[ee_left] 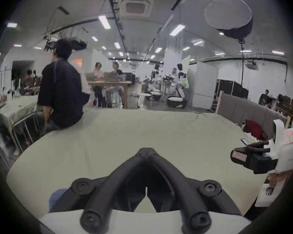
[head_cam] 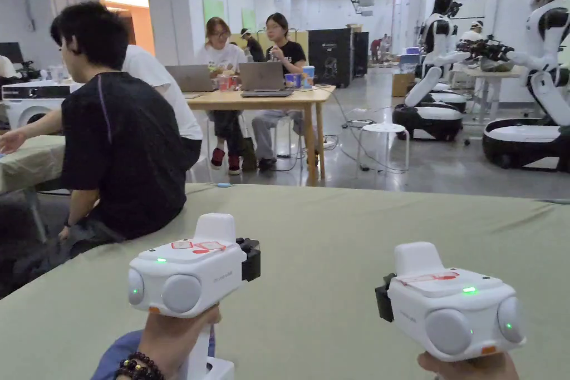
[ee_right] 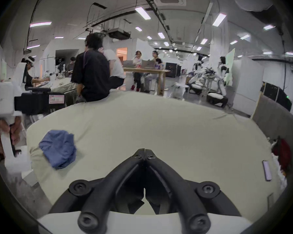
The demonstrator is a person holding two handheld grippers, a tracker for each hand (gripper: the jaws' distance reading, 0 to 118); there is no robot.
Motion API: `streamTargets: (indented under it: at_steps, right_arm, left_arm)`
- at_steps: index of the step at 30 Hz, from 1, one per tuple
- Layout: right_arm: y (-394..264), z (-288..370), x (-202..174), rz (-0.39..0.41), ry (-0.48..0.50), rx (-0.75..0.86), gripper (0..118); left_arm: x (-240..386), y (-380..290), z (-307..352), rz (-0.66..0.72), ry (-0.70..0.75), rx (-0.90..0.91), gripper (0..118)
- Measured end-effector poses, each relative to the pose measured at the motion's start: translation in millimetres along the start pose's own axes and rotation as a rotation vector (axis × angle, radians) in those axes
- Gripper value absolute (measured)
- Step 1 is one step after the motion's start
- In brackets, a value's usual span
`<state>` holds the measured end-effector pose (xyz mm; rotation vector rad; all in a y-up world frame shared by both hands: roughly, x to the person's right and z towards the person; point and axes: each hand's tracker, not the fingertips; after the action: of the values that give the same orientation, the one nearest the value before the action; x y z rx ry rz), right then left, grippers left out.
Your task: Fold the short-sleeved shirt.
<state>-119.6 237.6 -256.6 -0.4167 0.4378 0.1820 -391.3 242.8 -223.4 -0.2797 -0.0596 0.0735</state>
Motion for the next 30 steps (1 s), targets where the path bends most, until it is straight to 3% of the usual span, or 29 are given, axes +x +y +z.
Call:
streamTargets:
  at_steps: [4, 13, 16, 21, 30]
  right_arm:
    - [34.8, 19.8, 68.4, -0.034, -0.105, 0.102, 0]
    - [67.1, 34.6, 220.8, -0.114, -0.318, 0.256, 0]
    - [54.6, 28.3, 257.3, -0.120, -0.341, 0.286, 0]
    - [34.4, 22.1, 283.3, -0.137, -0.389, 0.307, 0]
    - [31.1, 18.9, 281.5, -0.153, -0.387, 0.331, 0]
  left_arm:
    - [85.7, 37.2, -29.7, -0.107, 0.013, 0.096, 0]
    - [196.9, 94.8, -100.3, -0.056, 0.013, 0.225, 0]
    - [215.6, 91.1, -122.1, -0.083, 0.032, 0.248, 0]
    - [226.4, 79.2, -148.0, -0.044, 0.048, 0.241, 0]
    - [219.5, 80.1, -153.8, -0.045, 0.103, 0.247, 0]
